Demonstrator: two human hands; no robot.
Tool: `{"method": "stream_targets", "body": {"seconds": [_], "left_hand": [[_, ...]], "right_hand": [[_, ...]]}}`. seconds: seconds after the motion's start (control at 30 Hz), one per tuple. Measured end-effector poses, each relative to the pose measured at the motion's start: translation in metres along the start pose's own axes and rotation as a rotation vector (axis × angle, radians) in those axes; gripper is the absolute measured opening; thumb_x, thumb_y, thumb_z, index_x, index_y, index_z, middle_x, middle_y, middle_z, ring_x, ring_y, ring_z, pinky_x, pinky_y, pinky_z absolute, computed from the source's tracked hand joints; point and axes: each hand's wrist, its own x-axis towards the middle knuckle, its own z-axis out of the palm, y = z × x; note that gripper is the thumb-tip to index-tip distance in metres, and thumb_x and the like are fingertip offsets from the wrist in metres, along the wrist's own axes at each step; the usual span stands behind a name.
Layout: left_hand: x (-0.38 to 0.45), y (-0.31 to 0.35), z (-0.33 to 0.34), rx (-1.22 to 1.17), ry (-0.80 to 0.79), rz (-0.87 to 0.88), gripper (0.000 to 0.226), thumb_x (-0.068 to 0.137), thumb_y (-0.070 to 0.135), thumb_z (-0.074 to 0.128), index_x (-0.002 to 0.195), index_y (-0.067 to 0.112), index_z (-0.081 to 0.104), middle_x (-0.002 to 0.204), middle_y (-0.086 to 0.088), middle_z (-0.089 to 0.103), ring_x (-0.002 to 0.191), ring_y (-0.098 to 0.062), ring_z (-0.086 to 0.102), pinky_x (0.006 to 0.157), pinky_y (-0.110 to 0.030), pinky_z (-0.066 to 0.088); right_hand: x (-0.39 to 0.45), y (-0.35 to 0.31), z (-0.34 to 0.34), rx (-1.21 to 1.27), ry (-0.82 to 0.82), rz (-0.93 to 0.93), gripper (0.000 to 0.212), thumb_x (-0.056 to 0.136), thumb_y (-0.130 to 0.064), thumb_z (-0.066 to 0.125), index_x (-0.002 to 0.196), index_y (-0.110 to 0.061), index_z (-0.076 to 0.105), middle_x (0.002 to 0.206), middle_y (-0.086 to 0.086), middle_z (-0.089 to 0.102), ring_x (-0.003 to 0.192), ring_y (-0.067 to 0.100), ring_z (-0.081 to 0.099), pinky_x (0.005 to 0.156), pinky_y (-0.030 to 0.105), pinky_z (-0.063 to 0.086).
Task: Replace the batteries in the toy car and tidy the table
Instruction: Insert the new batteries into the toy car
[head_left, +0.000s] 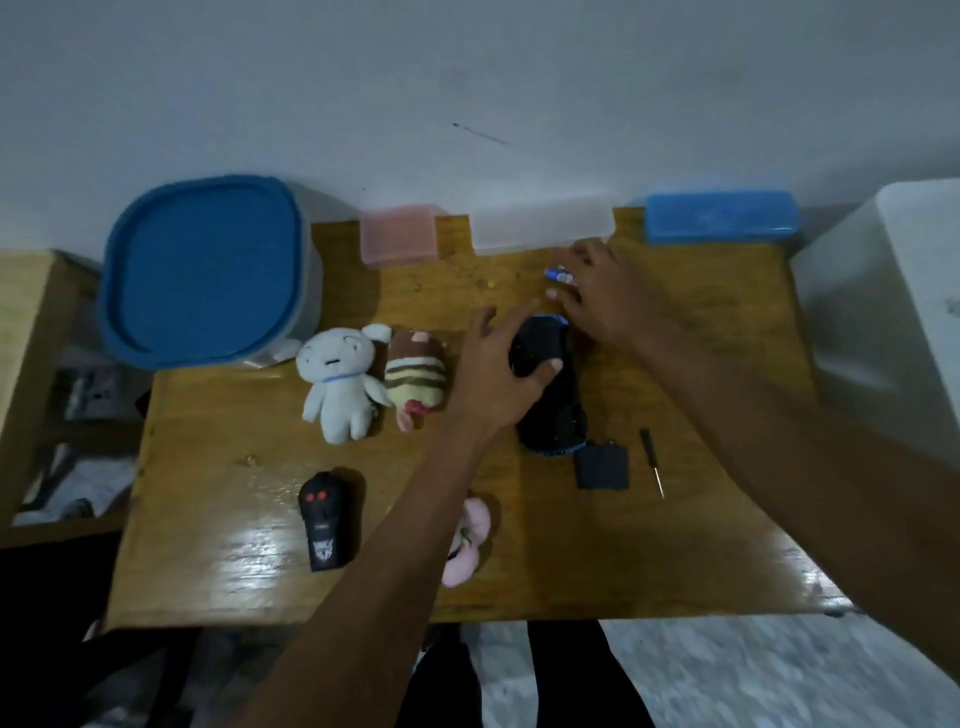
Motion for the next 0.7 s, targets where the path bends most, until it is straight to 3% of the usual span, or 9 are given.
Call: {"method": "stream_targets", "body": {"seconds": [0.13, 0.27, 0.5, 0.63, 0.7], "left_hand": [[-0.024, 0.000, 0.003, -0.030, -0.072, -0.028, 0.090, 0.084, 0.051, 0.076, 0.158, 0.039, 0.026, 0.165, -0.011, 0.023, 0.154, -0.029, 0.013, 0.116, -0.052, 0.033], [-0.038, 0.007, 0.009, -0.032, -0.125, -0.066, 0.105, 0.076, 0.047, 0.084, 0.159, 0.039, 0.020, 0.163, -0.009, 0.018, 0.148, -0.032, 0.025, 0.115, -0.047, 0.035], [-0.040, 0.004, 0.018, -0.079, -0.178, -0.105, 0.113, 0.072, 0.026, 0.091, 0.160, 0.039, 0.020, 0.140, -0.011, 0.035, 0.129, -0.032, 0.044, 0.109, -0.038, 0.040], [-0.035, 0.001, 0.019, -0.121, -0.196, -0.140, 0.120, 0.068, 0.027, 0.093, 0.159, 0.042, 0.017, 0.135, -0.012, 0.041, 0.124, -0.031, 0.046, 0.103, -0.034, 0.041], [-0.032, 0.000, 0.021, -0.152, -0.186, -0.138, 0.128, 0.058, 0.035, 0.094, 0.159, 0.044, 0.014, 0.136, -0.011, 0.050, 0.124, -0.029, 0.051, 0.106, -0.042, 0.047]], "right_hand": [[0.001, -0.002, 0.010, -0.079, 0.024, -0.011, 0.049, 0.103, -0.047, 0.045, 0.143, -0.020, 0.048, 0.130, 0.016, 0.050, 0.117, 0.038, 0.049, 0.097, 0.048, 0.043], [-0.004, -0.006, 0.021, -0.131, 0.079, 0.011, 0.040, 0.105, -0.042, 0.041, 0.131, -0.014, 0.053, 0.125, 0.017, 0.051, 0.112, 0.034, 0.050, 0.090, 0.044, 0.045], [-0.005, -0.008, 0.029, -0.097, 0.149, -0.033, 0.032, 0.107, -0.035, 0.041, 0.119, -0.009, 0.056, 0.111, 0.013, 0.059, 0.095, 0.028, 0.055, 0.076, 0.037, 0.044], [-0.007, -0.010, 0.024, -0.128, 0.146, -0.100, 0.031, 0.107, -0.032, 0.041, 0.112, -0.006, 0.058, 0.103, 0.016, 0.062, 0.080, 0.032, 0.061, 0.058, 0.033, 0.038], [-0.008, -0.012, 0.020, -0.133, 0.102, -0.098, 0.032, 0.108, -0.032, 0.040, 0.114, -0.005, 0.057, 0.105, 0.017, 0.063, 0.077, 0.033, 0.062, 0.055, 0.033, 0.035]]}}
